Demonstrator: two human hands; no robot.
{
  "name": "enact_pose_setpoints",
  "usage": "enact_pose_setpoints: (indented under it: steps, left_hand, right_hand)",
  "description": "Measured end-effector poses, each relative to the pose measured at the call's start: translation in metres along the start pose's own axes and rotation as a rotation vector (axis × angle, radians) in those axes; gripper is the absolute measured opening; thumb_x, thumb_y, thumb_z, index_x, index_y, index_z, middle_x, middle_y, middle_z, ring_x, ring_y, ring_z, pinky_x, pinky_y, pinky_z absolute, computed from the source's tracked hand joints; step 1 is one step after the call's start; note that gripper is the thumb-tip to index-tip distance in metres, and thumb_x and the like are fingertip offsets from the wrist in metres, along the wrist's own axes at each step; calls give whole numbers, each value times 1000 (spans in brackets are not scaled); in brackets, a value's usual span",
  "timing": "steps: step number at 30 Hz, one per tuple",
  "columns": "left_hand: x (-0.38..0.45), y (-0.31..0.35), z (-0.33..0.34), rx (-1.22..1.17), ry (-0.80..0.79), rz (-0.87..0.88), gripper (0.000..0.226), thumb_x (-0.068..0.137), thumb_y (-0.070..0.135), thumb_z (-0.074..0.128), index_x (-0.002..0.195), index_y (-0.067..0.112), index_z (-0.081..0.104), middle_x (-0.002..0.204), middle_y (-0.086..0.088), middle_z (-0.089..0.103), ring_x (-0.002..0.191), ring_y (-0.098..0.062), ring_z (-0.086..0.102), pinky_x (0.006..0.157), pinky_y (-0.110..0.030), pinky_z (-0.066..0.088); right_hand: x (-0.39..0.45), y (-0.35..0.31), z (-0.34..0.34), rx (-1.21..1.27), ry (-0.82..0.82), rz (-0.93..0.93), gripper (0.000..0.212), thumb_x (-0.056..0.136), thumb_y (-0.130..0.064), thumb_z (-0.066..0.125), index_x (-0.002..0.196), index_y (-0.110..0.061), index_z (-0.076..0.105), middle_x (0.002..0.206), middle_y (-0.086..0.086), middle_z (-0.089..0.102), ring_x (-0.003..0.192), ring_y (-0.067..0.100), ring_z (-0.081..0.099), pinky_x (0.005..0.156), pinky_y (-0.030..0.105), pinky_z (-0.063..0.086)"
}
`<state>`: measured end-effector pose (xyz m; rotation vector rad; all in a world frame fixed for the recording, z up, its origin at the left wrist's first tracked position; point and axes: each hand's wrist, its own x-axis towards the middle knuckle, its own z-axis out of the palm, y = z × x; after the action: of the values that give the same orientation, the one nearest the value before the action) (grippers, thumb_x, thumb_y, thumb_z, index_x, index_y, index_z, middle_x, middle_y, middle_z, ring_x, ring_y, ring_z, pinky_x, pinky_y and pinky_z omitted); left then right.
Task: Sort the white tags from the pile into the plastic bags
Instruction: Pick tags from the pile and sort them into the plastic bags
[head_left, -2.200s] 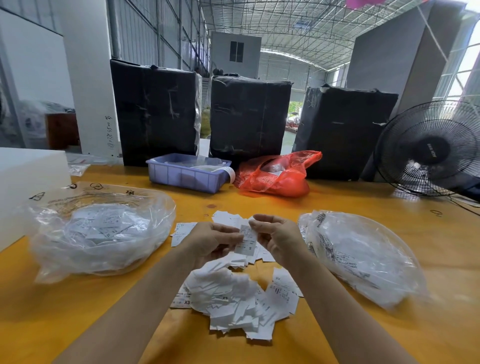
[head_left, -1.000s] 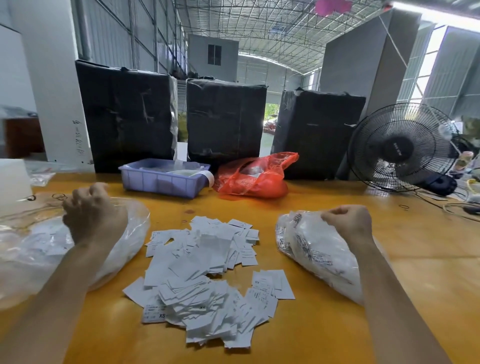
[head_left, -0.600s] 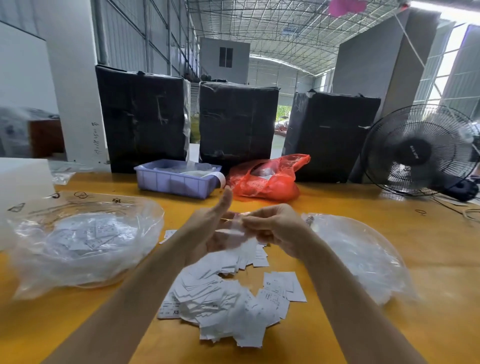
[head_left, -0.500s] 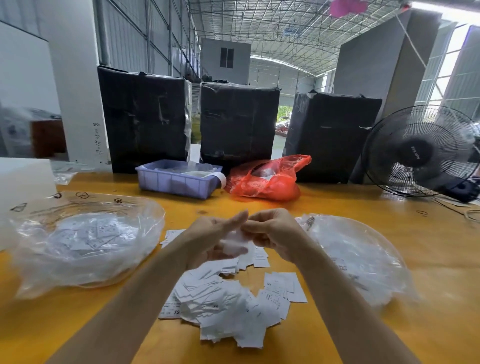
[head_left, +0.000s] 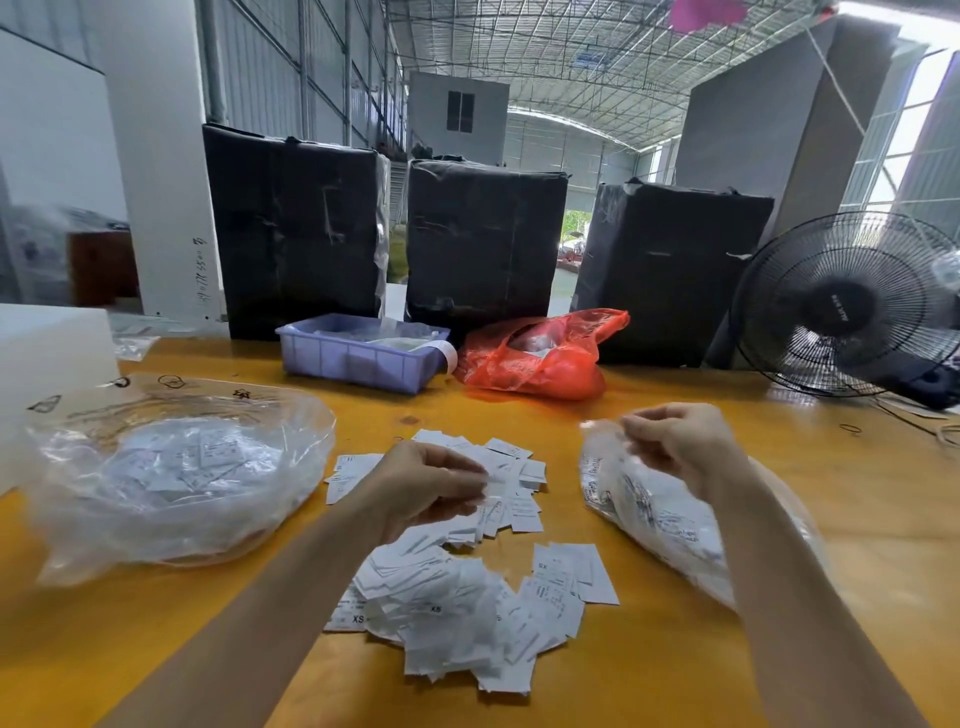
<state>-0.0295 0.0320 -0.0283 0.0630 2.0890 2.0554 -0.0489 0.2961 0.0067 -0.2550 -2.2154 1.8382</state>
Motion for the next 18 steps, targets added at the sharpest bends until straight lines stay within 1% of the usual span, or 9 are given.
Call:
enact_pose_setpoints:
  steps: [4,7,9,11,12,13,14,16,18]
  left_hand:
    - [5,-3,-1,-44,52,4,17,84,20,68,79,4,70,65,-6,71,52,-11,64,48,-18,50]
    - [9,-6,-3,-153,117,30,13,82,9,69,78,-3,69,73,-12,72,62,-16,69,55,-19,55]
    - [11,-7,-6,-183,150,47,7,80,-1,69,76,-7,67,76,-17,70,64,-19,69,57,-19,57]
    - [13,-9,-8,-180,172,46,4,80,-7,67,76,-8,67,74,-18,70,60,-17,69,56,-18,56]
    - [14,-10,-9,-166,181,39,3,80,-7,67,77,-7,67,74,-17,70,59,-17,69,55,-19,56]
    - [14,-11,-9,-144,191,28,2,81,-7,67,78,-6,67,74,-16,70,60,-17,68,56,-20,55]
    - [15,-12,-9,-126,200,17,3,81,-7,67,79,-4,67,75,-16,70,63,-18,67,58,-22,56]
    - [15,-14,-10,-136,198,-1,7,79,-9,68,82,-3,65,75,-16,72,64,-19,69,58,-23,57]
    - [14,-14,-9,-157,190,-7,13,76,-10,69,85,-2,65,73,-16,73,60,-18,70,52,-20,55]
  right_hand:
    - [21,35,-52,-487,335,122,12,78,3,71,79,14,67,65,19,66,53,27,63,50,33,56]
    - [20,51,-57,-807,258,224,26,82,-3,69,59,4,60,51,10,59,46,21,59,44,21,45]
    - [20,49,-50,-966,225,231,30,83,-7,68,59,-1,53,61,9,58,66,27,62,57,29,46]
    - [16,33,-39,-1062,339,135,17,85,-6,62,71,0,55,79,14,60,83,32,60,64,32,42]
    - [13,23,-32,-1060,418,33,6,85,-5,59,81,0,59,88,18,63,89,35,60,67,33,41]
    - [10,14,-23,-1026,473,-100,9,85,-3,56,90,0,63,95,20,64,92,36,60,69,34,42]
    - [6,6,-10,-958,469,-252,15,85,-2,55,95,0,66,98,21,66,93,36,61,71,34,44]
    - [-6,-5,25,-785,282,-482,19,84,0,54,94,1,70,94,19,70,85,31,63,73,33,48]
    - [-14,6,63,-752,29,-490,19,84,-1,54,88,3,72,91,18,71,81,28,64,74,35,51]
